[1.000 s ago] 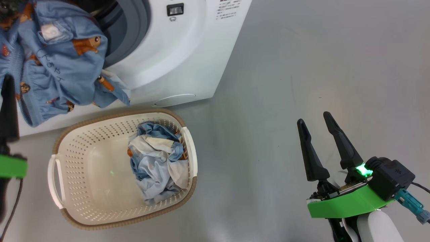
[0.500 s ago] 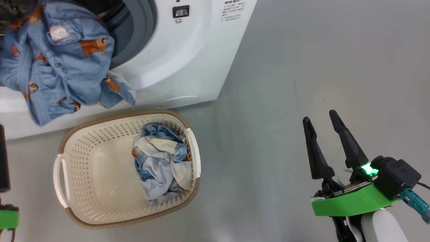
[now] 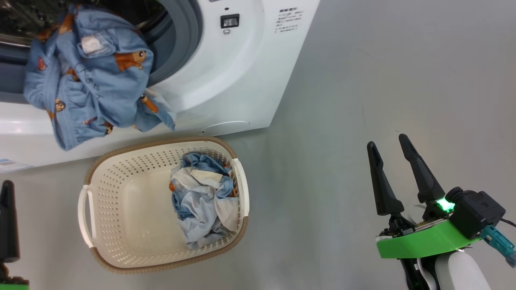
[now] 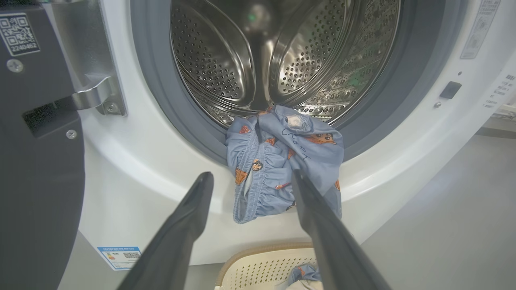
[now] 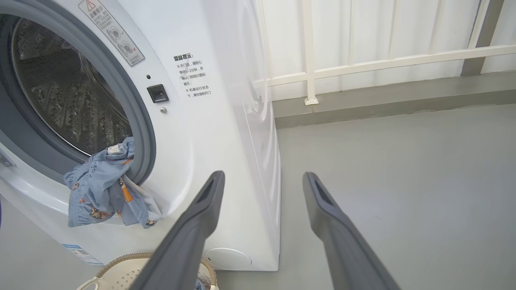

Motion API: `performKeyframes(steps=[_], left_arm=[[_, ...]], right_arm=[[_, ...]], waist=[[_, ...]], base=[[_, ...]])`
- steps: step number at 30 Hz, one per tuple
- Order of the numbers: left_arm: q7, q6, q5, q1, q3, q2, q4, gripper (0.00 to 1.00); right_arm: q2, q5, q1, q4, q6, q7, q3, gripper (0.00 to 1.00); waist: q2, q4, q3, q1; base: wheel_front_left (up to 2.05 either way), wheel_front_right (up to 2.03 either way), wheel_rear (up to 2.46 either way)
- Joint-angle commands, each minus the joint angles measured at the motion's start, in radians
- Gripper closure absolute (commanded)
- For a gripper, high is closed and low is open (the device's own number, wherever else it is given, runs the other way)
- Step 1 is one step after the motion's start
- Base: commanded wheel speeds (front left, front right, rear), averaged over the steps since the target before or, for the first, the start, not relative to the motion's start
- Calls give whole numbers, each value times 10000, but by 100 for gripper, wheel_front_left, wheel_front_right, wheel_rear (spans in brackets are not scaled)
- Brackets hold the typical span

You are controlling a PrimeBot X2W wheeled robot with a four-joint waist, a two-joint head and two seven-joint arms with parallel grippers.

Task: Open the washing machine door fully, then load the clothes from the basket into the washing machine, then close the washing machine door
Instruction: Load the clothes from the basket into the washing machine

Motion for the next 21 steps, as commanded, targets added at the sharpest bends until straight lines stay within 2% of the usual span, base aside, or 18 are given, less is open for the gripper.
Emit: performKeyframes(steps=[1, 11, 21], left_arm=[[-53, -15, 121, -102, 417, 243, -224, 0], [-53, -15, 54, -699, -611, 346, 311, 0], [-53, -15, -423, -2430, -2619, 793, 1854, 0]], right_arm=[[-37, -165, 63, -187, 16, -48, 187, 0], [-37, -473, 7, 171, 16, -48, 349, 0], [-37, -376, 10, 188, 16, -48, 521, 0]], waist=[[0, 46, -19, 0], [0, 113, -36, 0], [0, -71, 49, 0]], base=[[0, 0, 0], [0, 0, 0], [0, 0, 0]])
